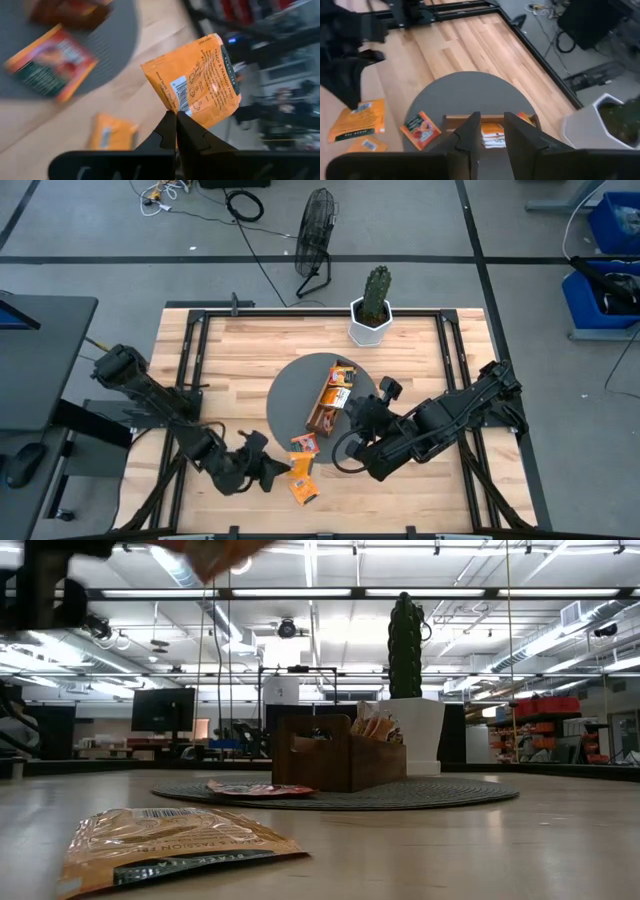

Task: Pick & Place Tea
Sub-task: Put the red tea bag into the bottom section of the wooden organizer

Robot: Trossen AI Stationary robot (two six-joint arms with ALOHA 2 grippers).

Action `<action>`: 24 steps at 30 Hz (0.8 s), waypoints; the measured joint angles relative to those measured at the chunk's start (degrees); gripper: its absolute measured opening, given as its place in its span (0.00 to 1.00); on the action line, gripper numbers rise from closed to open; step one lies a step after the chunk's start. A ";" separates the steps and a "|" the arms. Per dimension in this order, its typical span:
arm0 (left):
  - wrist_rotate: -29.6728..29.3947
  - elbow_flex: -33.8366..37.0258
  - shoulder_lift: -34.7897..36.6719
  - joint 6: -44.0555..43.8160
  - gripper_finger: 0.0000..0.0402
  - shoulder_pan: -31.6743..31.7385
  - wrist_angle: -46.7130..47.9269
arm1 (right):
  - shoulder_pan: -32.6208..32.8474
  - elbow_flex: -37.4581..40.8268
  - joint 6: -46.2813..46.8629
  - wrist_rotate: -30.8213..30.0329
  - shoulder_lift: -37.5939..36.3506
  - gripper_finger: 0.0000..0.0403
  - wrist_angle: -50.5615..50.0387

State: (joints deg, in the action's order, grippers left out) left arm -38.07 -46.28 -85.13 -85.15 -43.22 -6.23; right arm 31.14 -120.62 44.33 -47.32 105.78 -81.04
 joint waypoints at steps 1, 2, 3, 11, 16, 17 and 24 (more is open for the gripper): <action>-0.11 0.00 0.70 2.16 0.00 0.53 -1.86 | -0.02 0.01 -1.27 0.70 -0.01 0.22 1.02; -0.03 0.00 1.50 5.17 0.00 1.02 -3.82 | -0.03 0.01 -2.83 1.31 -0.13 0.22 2.06; 0.18 0.00 2.47 8.23 0.00 1.50 -5.79 | -0.04 0.01 -4.75 2.03 -0.22 0.22 3.11; 7.21 -0.13 8.21 18.59 0.00 6.20 -15.69 | -0.33 0.01 -28.86 7.33 -1.90 0.22 11.54; 13.35 -0.11 9.74 17.87 0.00 8.05 -16.47 | 0.65 0.01 -51.79 8.16 -2.40 0.22 15.66; 14.03 -0.11 9.92 16.95 0.00 8.31 -16.84 | 1.03 0.01 -56.17 7.85 -2.40 0.22 16.06; 16.12 -0.13 9.91 12.15 0.00 9.74 -20.17 | 2.36 0.01 -74.43 7.93 -2.38 0.24 21.71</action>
State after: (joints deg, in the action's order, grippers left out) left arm -21.95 -46.41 -75.22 -73.00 -33.48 -26.40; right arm 33.50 -120.62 -30.10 -39.39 103.39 -59.33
